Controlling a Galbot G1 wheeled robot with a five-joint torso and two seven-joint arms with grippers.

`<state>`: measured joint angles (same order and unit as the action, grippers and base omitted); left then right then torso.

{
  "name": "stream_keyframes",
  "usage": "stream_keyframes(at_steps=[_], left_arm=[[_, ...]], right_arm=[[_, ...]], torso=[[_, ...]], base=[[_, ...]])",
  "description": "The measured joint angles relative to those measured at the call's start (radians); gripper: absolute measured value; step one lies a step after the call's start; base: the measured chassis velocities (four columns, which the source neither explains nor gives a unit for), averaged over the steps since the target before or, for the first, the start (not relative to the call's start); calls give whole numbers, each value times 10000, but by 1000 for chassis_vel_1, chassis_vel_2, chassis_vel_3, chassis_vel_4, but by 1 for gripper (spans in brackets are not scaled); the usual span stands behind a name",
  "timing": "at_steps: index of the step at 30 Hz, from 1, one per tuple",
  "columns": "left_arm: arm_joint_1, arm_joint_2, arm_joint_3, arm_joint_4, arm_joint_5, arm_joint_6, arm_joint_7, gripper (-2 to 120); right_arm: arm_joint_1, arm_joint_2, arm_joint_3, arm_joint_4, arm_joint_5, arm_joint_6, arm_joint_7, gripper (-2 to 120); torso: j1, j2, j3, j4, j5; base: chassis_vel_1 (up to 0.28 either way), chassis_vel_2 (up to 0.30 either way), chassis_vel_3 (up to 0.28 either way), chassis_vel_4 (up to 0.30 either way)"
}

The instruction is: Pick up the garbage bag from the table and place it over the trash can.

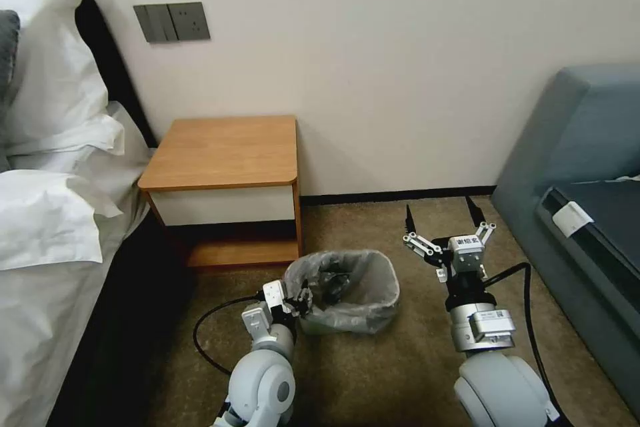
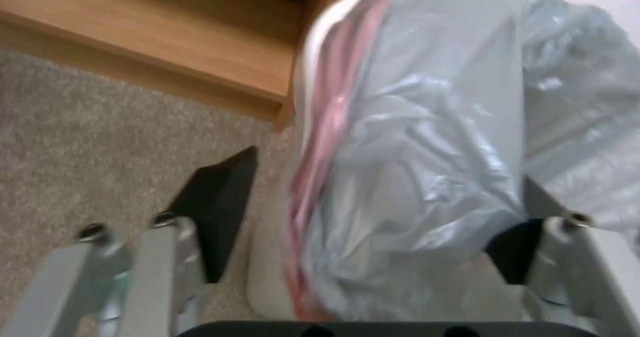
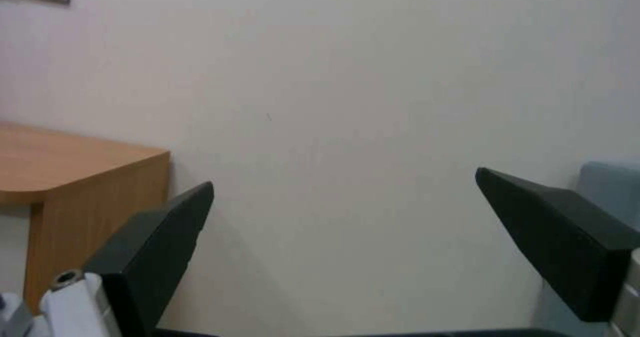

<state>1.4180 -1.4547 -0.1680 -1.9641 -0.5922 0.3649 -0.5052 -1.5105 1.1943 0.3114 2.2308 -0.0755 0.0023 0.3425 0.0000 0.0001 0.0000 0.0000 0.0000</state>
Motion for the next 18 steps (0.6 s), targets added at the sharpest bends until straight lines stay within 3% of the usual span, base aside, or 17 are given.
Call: stream_keyframes(at_steps=[7,18], left_arm=[[68,-3,5,-95,63,-8,19,99],[140,-28,4,-128,164,-207,133,100]], right_arm=[[7,-11,-22,0,1,-4,-3,100],[-50,-37,-47,45,-14,-9,-48,100]], torso=[[0,0,0,0,0],[0,0,0,0,0]], base=[[0,0,0,0],[0,0,0,0]])
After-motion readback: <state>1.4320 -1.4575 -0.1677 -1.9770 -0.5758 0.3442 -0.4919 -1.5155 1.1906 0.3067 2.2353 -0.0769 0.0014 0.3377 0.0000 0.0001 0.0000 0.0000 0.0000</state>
